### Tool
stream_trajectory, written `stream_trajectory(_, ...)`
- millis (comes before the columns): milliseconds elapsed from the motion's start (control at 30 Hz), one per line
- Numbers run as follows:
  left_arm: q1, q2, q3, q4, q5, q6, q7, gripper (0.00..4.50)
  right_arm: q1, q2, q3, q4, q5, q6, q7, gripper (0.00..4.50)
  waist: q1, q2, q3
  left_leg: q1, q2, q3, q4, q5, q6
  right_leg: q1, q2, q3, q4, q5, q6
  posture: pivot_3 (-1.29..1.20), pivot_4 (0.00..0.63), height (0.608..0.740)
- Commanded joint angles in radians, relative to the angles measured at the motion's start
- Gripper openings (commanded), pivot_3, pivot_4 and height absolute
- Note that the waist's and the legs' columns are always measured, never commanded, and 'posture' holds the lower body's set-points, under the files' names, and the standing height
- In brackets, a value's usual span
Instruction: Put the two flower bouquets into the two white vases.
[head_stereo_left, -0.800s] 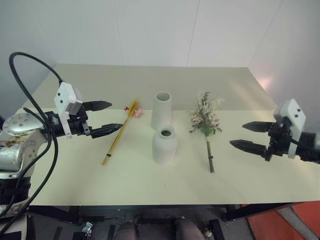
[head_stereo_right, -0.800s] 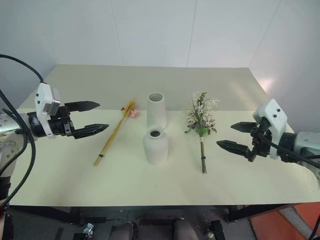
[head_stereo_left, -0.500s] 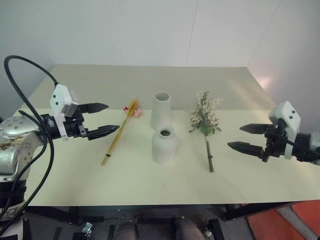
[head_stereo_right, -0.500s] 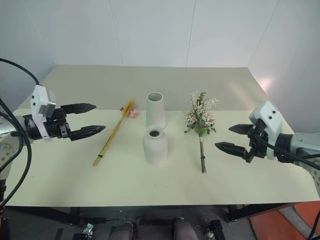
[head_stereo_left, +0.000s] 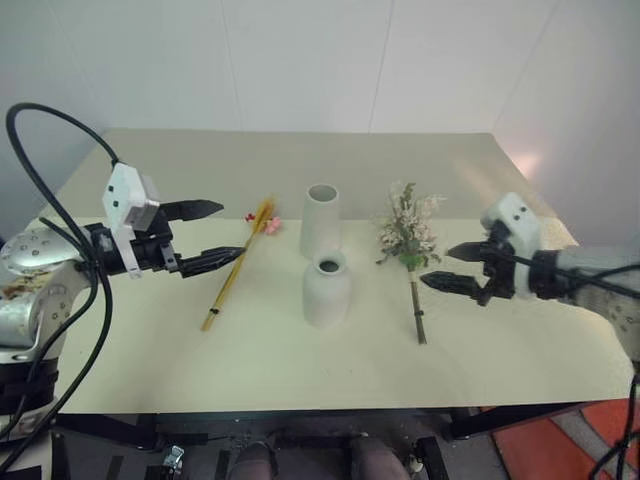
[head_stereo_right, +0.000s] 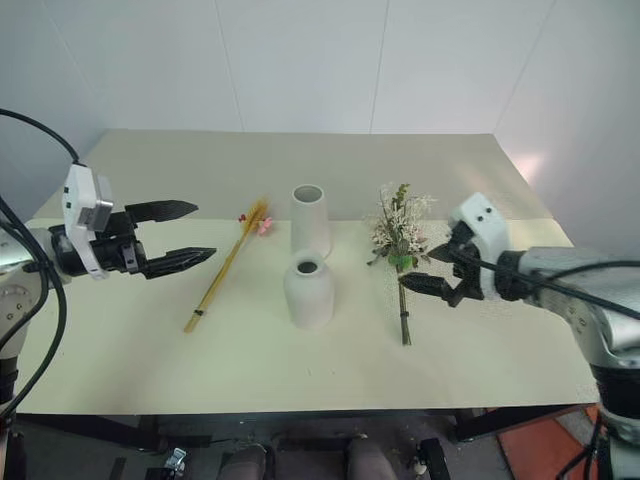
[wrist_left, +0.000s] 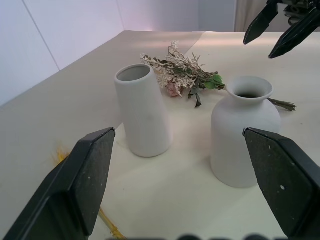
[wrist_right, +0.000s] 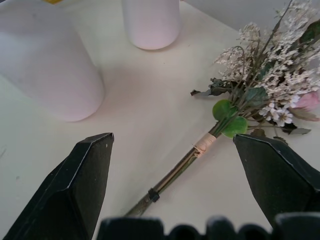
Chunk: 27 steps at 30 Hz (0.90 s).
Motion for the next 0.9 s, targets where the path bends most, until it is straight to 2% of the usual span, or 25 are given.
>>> stream_trajectory(33, -0.017, 0.001, 0.015, -0.021, -0.017, -0.022, -0.005, 4.45, -0.150, 0.072, 0.053, 0.102, -0.029, 0.213, -0.099, 4.50, 0.000, 0.000, 0.000, 0.000, 0.000, 0.000, 0.000, 0.000, 0.000, 0.000, 0.000, 0.000, 0.000, 0.000, 0.000, 0.00, 0.150, 0.740)
stream_trajectory(133, -0.012, -0.003, 0.017, -0.031, -0.020, -0.021, -0.004, 4.45, -0.271, 0.168, 0.102, 0.248, -0.086, 0.342, -0.178, 4.50, -0.001, 0.000, 0.000, 0.000, 0.000, 0.000, 0.000, 0.000, 0.000, -0.001, 0.000, 0.000, 0.000, 0.000, -0.001, 0.00, 0.150, 0.740)
stream_trajectory(200, -0.006, -0.005, 0.018, -0.038, -0.021, -0.021, -0.003, 4.45, -0.325, 0.220, 0.138, 0.343, -0.138, 0.364, -0.224, 4.50, -0.001, 0.000, 0.000, 0.000, 0.000, 0.000, 0.000, 0.000, 0.000, -0.001, 0.000, 0.000, 0.000, 0.000, -0.001, 0.00, 0.150, 0.740)
stream_trajectory(567, 0.037, -0.023, 0.036, -0.094, -0.040, -0.020, 0.013, 4.45, -0.483, 0.399, 0.285, 0.836, -0.348, 0.202, -0.252, 4.50, -0.003, 0.000, 0.000, -0.002, 0.000, 0.000, 0.000, 0.000, 0.000, -0.001, 0.000, 0.000, 0.000, 0.001, -0.001, 0.00, 0.150, 0.740)
stream_trajectory(633, 0.048, -0.021, 0.043, -0.112, -0.049, -0.015, 0.020, 4.50, -0.496, 0.416, 0.284, 0.879, -0.365, 0.168, -0.236, 4.12, -0.007, 0.000, 0.000, -0.001, 0.000, 0.000, 0.000, 0.000, 0.000, -0.001, 0.000, 0.000, 0.000, 0.001, -0.001, 0.00, 0.150, 0.740)
stream_trajectory(700, 0.062, -0.019, 0.051, -0.123, -0.054, -0.014, 0.026, 4.50, -0.513, 0.428, 0.282, 0.906, -0.383, 0.154, -0.226, 3.55, -0.014, -0.001, 0.000, -0.001, 0.000, 0.000, 0.000, 0.000, 0.000, 0.000, 0.000, 0.000, 0.000, 0.001, -0.001, 0.00, 0.150, 0.740)
stream_trajectory(900, 0.096, -0.021, 0.069, -0.145, -0.058, -0.013, 0.046, 4.50, -0.524, 0.434, 0.254, 0.914, -0.411, 0.164, -0.208, 1.51, -0.027, -0.001, 0.000, 0.000, 0.001, 0.000, 0.000, 0.000, 0.000, 0.000, 0.001, 0.000, 0.000, 0.001, 0.000, 0.00, 0.150, 0.740)
